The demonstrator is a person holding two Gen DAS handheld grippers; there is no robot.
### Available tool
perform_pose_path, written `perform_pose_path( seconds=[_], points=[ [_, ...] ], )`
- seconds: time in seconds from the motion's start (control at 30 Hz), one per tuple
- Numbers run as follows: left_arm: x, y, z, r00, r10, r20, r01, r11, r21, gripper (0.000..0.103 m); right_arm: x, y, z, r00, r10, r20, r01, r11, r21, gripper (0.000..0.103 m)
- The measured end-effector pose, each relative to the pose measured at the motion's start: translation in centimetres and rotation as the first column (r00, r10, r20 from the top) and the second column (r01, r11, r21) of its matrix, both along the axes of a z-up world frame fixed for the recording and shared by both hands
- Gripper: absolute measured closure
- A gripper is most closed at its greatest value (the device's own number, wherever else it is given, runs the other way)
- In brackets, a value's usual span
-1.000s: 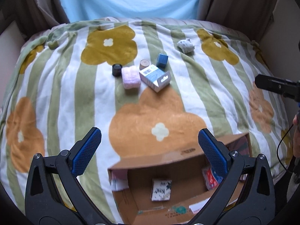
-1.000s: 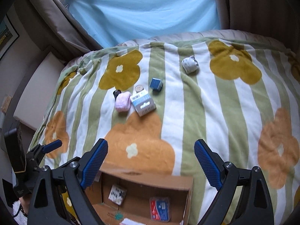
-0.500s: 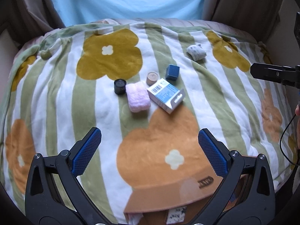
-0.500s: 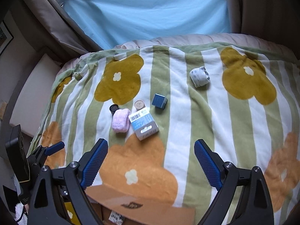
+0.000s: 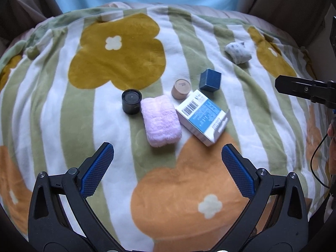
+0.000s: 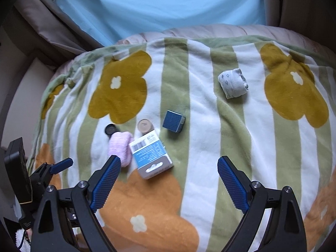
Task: Organize objects
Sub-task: 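Reach the left tool to the pink puff while the right tool reaches the blue cube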
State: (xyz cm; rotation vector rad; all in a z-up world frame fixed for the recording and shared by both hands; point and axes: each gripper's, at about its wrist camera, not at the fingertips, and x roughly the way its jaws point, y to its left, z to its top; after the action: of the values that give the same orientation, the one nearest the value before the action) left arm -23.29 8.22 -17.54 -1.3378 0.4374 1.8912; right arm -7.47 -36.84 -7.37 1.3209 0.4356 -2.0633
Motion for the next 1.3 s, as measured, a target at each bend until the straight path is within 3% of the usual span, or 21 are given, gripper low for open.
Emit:
perform_pose_path(
  seconds=[0.43, 0.6, 0.73, 0.77, 0.97, 1.13, 1.3],
  points=[
    [-2.9, 2.5, -5.8, 1.0, -0.011, 0.025, 0.013, 0.996, -0.092, 0.001, -5.2, -3.4, -5.3, 0.993, -0.093, 0.073, 0.092, 0.996, 0.017, 0.011],
    [-4.1, 2.8, -7.1, 0.998, 0.016, 0.057, -0.011, 0.996, -0.087, 0.002, -6.5, -4.2, -7.2, 0.99, -0.121, 0.068, 0.117, 0.991, 0.058, 0.011],
    [-4.5, 3.4, -7.9, 0.998, 0.002, 0.063, 0.004, 0.995, -0.096, 0.008, -7.3, -4.8, -8.2, 0.988, -0.141, 0.069, 0.137, 0.988, 0.065, 0.011],
    [-4.5, 3.5, -8.1, 0.998, 0.0, 0.065, 0.006, 0.995, -0.098, 0.009, -7.4, -5.1, -8.3, 0.975, -0.213, 0.069, 0.209, 0.976, 0.062, 0.011],
    [-4.7, 3.7, -8.8, 0.997, -0.003, 0.084, 0.01, 0.996, -0.092, 0.013, -8.0, -6.4, -9.2, 0.975, -0.217, 0.052, 0.212, 0.974, 0.081, 0.012],
    [-4.7, 4.0, -9.1, 0.996, -0.009, 0.083, 0.017, 0.996, -0.091, 0.016, -8.3, -7.1, -9.7, 0.975, -0.217, 0.055, 0.212, 0.973, 0.092, 0.018],
    [-4.7, 4.3, -9.1, 0.995, -0.031, 0.092, 0.038, 0.996, -0.081, 0.03, -8.4, -7.6, -10.3, 0.974, -0.219, 0.048, 0.213, 0.971, 0.112, 0.028]
  ],
)
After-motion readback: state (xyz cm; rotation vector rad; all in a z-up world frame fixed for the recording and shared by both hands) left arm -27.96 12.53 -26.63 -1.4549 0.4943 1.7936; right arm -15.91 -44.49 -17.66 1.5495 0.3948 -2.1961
